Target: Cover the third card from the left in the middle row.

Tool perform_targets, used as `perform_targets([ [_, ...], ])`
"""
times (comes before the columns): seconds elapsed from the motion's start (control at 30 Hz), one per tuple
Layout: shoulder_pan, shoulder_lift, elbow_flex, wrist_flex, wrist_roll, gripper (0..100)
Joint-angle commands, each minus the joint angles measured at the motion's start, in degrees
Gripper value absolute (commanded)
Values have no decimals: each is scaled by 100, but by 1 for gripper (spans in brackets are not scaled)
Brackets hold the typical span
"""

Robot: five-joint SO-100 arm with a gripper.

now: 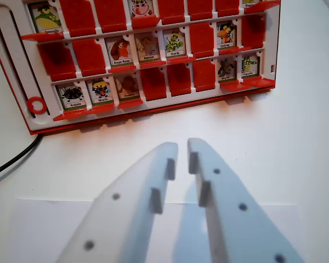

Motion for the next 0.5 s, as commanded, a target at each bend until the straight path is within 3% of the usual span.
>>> perform_targets([
  [0.0, -26, 9, -316, 0, 44, 2],
  [0.47, -18, 9, -325, 18, 62, 2],
])
